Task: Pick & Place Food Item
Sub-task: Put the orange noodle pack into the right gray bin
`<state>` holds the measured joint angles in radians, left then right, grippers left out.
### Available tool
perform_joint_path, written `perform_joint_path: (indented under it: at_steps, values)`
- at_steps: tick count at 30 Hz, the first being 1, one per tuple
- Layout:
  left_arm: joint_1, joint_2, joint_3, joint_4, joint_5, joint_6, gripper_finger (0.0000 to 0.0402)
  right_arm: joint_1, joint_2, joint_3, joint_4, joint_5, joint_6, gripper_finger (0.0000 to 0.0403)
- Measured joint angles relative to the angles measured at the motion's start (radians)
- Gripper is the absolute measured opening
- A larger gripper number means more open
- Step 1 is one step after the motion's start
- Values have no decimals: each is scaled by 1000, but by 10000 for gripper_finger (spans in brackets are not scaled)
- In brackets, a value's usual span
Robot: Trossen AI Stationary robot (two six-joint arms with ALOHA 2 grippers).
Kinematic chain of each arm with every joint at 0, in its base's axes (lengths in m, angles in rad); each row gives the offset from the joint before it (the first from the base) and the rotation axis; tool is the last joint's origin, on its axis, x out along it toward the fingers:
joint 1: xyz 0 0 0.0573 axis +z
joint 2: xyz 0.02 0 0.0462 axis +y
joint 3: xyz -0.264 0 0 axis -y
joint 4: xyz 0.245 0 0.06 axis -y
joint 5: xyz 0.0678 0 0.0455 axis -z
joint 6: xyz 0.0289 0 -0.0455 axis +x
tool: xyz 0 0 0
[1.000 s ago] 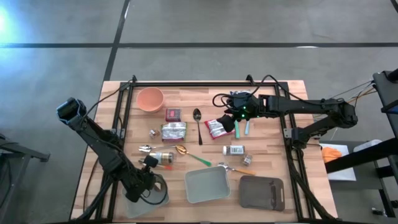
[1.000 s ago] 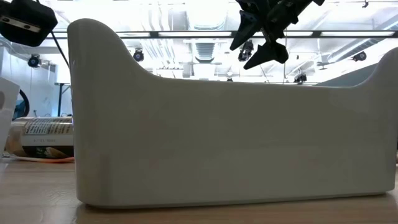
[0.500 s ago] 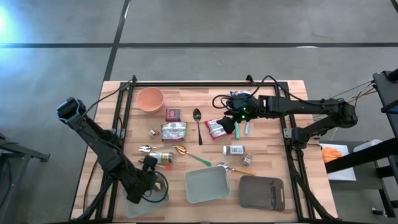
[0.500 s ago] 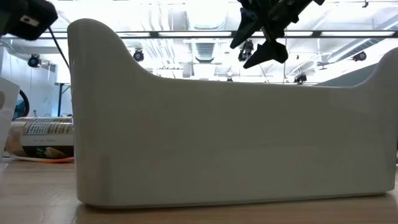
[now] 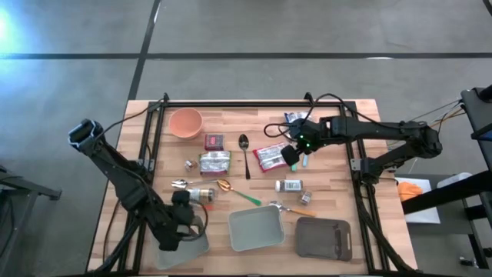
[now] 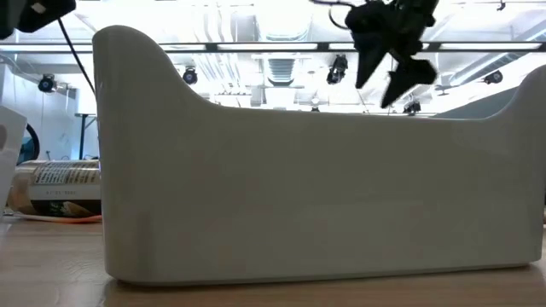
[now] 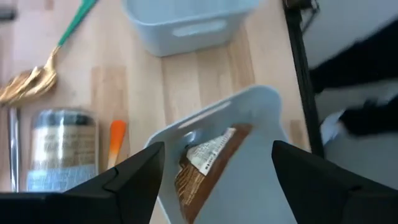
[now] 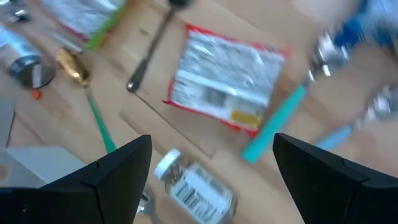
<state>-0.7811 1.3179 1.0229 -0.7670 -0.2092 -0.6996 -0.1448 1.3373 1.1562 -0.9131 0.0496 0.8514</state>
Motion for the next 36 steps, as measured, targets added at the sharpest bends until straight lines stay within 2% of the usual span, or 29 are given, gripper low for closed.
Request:
perform_joint_path:
  at_steps: [4,7,12,17,19,27,36]
  values:
    - [32,-54,0,1,0,-139,303,1,1,-5,-44,-28,78,331]
    - [55,-91,0,3,-33,-209,303,10,8,-5,-12,-30,29,331]
    - [73,-131,-1,8,-133,-240,303,70,39,18,80,15,-259,331]
    - [78,-139,-2,6,-165,-241,303,169,116,79,58,175,-645,331]
    - [78,-139,-2,6,-165,-244,303,201,149,101,58,207,-770,331]
    - [79,-139,-2,7,-187,-304,303,227,308,175,53,188,-1106,331]
    - [79,-139,-3,7,-192,-330,303,227,446,216,57,105,-1327,331]
